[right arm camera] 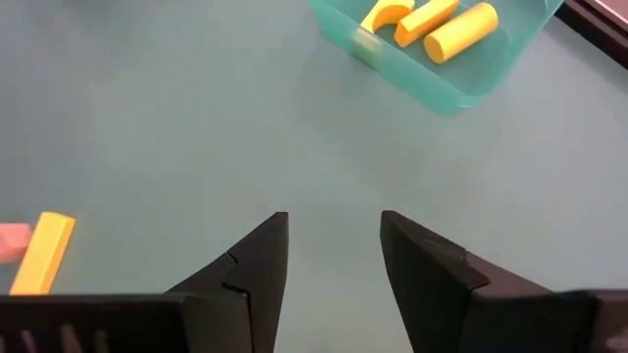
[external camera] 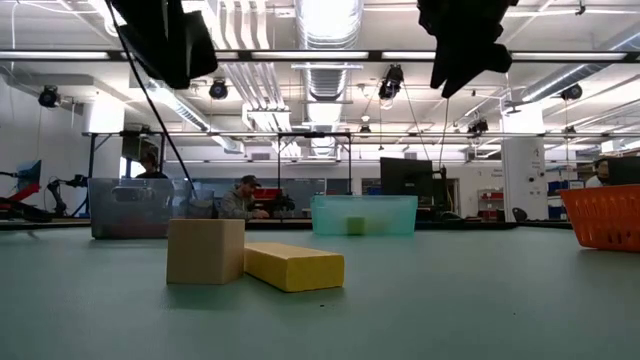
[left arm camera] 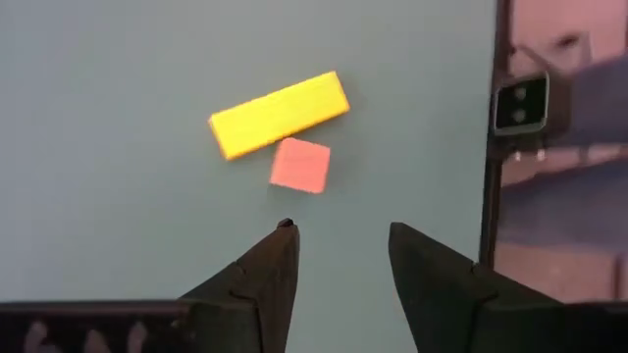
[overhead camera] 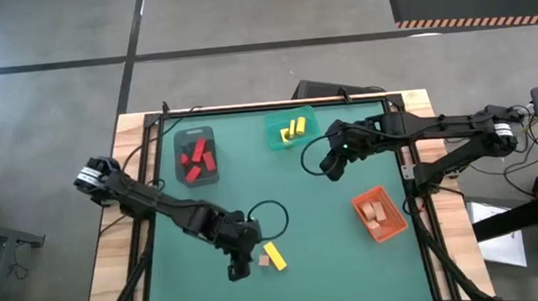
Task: Sort & place blocks by color
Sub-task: Put the light brown block into the orange bin
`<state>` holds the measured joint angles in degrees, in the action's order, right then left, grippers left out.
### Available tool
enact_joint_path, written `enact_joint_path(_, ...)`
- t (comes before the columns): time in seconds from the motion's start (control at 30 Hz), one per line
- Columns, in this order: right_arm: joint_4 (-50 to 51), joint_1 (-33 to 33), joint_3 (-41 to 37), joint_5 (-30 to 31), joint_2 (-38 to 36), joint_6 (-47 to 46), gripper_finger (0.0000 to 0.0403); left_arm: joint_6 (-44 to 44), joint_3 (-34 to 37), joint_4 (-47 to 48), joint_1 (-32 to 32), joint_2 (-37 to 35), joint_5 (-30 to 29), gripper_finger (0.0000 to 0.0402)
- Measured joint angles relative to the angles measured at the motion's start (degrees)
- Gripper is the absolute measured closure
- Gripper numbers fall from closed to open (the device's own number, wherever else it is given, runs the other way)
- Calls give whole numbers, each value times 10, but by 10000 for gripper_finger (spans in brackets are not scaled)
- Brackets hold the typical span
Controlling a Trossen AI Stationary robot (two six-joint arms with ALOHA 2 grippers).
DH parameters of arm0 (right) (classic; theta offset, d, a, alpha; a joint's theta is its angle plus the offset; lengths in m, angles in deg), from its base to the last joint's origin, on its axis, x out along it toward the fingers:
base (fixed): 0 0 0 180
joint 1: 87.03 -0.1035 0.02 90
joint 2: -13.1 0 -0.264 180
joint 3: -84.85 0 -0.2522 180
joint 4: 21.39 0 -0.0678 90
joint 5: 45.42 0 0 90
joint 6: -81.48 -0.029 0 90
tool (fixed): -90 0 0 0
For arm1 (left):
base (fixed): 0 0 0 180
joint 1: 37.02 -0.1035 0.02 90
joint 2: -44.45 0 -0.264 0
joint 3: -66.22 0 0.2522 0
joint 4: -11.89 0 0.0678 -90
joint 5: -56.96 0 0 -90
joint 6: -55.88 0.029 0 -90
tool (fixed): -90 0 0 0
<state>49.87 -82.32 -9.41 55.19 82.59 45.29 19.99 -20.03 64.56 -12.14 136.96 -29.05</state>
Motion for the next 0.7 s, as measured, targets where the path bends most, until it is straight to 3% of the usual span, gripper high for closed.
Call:
enact_joint_path(0.2, 0, 0, 0, 0, 0, 2, 248, 68, 29, -82, 4, 1, -3, 221)
enact_joint_path(0.4, 0, 0, 0, 0, 0, 3, 248, 84, 72, -137, 3, 1, -59, 168)
enact_joint_path(0.7, 0, 0, 0, 0, 0, 10, 248, 104, 145, -271, 6, 1, -67, 157)
